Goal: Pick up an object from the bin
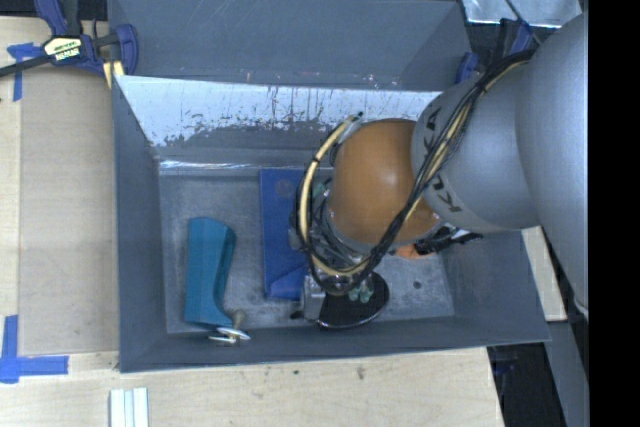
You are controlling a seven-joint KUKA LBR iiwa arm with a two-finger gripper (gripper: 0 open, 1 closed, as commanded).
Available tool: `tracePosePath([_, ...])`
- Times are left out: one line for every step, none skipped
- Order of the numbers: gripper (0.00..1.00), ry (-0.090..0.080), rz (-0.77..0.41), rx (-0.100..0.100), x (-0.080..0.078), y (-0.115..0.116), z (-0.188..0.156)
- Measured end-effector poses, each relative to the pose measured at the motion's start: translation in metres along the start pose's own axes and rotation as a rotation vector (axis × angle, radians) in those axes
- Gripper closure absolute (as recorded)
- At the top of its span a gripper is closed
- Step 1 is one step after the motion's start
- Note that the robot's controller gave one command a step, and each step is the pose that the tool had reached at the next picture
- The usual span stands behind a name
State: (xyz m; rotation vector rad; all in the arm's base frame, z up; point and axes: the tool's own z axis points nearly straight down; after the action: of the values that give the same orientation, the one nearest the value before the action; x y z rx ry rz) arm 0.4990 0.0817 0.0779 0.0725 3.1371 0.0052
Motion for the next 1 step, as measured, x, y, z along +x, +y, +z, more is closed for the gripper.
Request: tracePosePath([0.00, 0.003, 0.018, 0.003, 0.0082, -0.0336, -0.0154])
